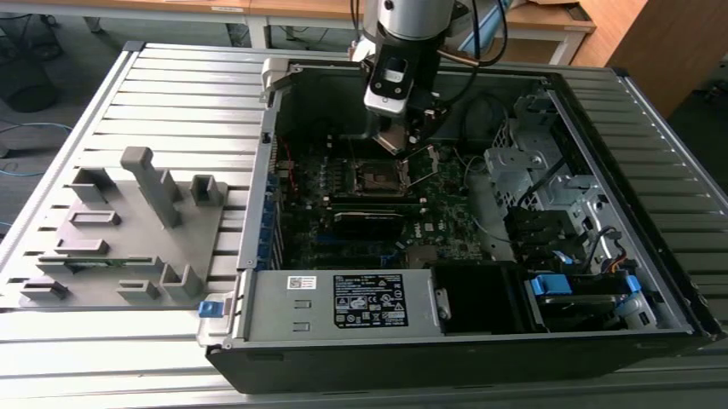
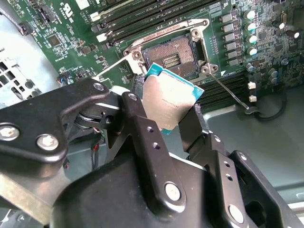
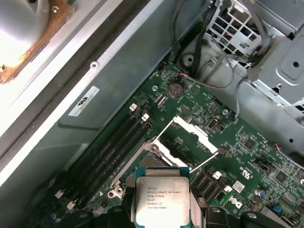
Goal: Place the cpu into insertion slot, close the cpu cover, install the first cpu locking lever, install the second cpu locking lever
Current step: 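Place the cpu into insertion slot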
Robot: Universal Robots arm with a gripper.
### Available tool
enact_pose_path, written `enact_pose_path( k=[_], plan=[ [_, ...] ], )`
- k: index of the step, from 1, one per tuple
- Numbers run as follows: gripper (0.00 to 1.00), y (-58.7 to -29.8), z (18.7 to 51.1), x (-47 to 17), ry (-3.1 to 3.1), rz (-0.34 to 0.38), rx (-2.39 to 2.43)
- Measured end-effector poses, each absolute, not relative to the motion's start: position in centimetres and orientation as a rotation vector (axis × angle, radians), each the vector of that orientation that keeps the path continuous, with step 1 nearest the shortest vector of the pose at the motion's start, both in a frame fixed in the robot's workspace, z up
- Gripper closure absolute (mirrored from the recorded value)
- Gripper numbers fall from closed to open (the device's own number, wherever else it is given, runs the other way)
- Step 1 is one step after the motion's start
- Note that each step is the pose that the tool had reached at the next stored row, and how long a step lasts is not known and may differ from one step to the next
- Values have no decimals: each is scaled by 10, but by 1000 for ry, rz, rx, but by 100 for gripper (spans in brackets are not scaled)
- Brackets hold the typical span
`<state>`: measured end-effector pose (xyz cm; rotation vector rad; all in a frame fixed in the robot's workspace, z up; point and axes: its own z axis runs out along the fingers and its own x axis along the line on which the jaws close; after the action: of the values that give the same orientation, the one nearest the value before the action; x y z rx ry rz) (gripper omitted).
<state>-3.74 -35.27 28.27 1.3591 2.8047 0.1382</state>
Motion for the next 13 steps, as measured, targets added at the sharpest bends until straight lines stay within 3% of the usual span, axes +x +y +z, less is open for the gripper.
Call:
enact_pose_path(
  k=[13],
  plan=[
    [46,-353,282,-37,2785,137,1397]
  ],
)
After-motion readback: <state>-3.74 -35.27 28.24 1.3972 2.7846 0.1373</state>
